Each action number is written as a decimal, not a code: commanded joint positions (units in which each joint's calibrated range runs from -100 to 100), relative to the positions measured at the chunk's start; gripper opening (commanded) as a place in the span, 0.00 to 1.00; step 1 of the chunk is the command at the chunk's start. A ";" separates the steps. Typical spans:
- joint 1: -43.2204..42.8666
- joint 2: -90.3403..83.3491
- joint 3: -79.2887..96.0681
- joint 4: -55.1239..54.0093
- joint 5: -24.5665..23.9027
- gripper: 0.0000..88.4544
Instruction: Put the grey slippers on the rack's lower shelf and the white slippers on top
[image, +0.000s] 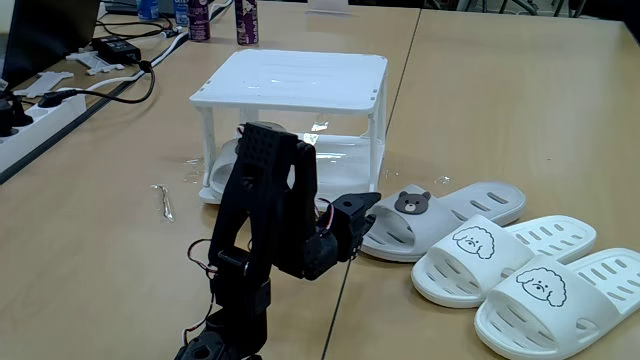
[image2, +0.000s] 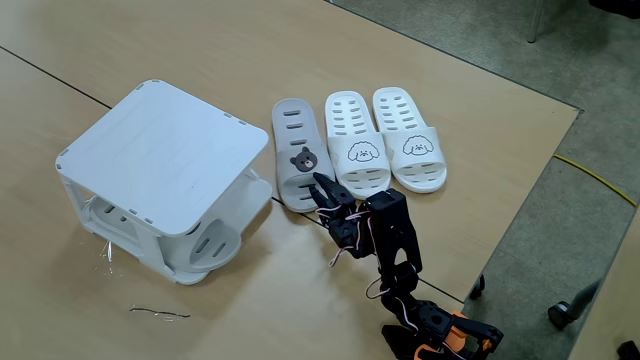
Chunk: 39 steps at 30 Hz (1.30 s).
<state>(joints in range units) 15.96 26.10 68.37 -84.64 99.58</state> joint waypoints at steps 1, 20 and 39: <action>0.33 2.71 -7.89 -0.87 0.42 0.26; 1.56 17.10 -46.32 18.46 0.42 0.28; 5.02 -0.06 -46.50 32.26 0.42 0.01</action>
<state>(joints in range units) 20.22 42.68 22.91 -58.20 99.58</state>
